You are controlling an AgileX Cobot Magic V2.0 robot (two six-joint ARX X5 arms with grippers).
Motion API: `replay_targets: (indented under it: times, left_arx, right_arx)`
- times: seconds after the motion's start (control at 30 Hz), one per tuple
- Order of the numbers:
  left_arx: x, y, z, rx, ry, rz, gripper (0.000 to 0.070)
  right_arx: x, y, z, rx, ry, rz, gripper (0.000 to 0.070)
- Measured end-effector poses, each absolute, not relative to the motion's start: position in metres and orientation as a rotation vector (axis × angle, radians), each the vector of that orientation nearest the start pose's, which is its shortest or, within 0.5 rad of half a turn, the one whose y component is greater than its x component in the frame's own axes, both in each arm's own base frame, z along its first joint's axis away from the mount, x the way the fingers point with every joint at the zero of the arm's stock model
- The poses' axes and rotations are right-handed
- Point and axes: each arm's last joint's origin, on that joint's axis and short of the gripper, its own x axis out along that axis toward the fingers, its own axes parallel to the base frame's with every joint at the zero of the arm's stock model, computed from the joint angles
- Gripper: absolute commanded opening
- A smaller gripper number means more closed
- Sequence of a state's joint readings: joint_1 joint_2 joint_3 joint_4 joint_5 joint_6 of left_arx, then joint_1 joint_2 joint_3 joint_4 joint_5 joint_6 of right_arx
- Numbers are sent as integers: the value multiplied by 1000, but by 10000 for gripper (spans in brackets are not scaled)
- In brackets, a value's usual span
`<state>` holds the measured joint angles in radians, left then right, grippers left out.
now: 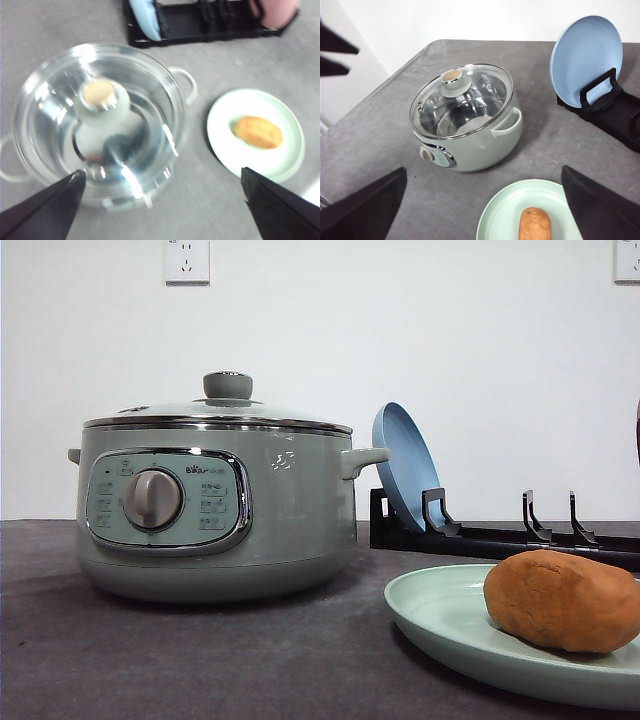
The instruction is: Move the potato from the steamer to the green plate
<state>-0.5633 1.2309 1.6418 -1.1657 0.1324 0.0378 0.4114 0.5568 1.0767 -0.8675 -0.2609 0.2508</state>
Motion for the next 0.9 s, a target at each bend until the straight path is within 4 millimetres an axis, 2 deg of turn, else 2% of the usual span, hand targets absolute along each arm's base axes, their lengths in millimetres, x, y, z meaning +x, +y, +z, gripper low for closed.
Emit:
replay_targets:
  times: [0.2,0.37,0.53,0.67,0.87,0.9]
  left_arx:
    - [139,-96,416,123,620,-753,637]
    - [109,-77,393,32,482,-752,637]
    - [87,-63,371,-65,427,-742,637]
    - [77,-57,368,-106,412,-738,637]
    - [74,-55,370,-124,400,-737,634]
    - [74,-55,370,-125,401,-737,611]
  right_arx:
    - [60,34,384,212,437,617,625]
    - [60,34,383,201,439,618,625]
    - [60,34,383,193,436,620,625]
    - [60,34,383,178,431,624,625]
    - [60,34,383,173,430,626,625]
    - [60,34,383,173,430,626,624]
